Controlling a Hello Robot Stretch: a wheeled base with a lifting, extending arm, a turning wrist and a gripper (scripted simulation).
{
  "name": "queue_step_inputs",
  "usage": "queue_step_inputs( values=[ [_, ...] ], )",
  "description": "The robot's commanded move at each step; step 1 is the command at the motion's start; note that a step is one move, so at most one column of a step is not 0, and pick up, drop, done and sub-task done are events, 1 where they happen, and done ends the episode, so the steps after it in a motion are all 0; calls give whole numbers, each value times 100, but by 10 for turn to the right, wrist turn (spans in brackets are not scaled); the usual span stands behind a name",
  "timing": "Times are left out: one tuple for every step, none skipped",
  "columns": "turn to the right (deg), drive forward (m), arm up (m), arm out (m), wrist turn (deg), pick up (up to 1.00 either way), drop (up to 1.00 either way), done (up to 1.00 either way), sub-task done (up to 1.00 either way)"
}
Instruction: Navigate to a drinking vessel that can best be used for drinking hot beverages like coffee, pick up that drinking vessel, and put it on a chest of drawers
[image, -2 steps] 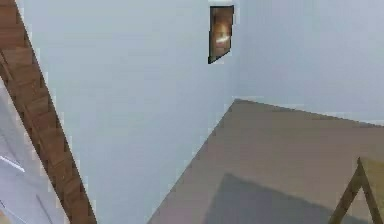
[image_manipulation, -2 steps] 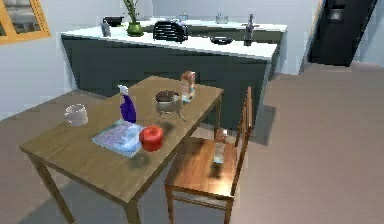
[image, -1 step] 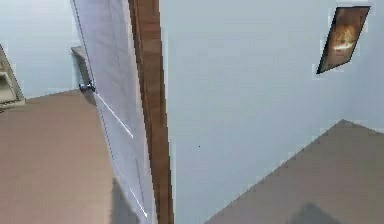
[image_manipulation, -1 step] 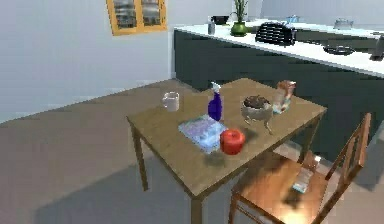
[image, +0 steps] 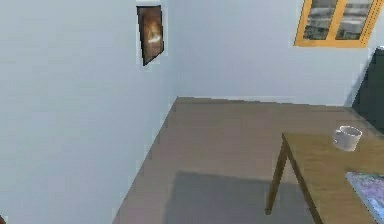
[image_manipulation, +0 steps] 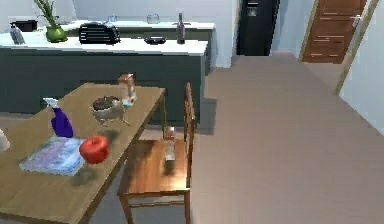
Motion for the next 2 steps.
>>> queue_step_inputs(
  values=[
    [120,0,0,0,0,0,0,0,0],
    [0,100,0,0,0,0,0,0,0]
  ],
)
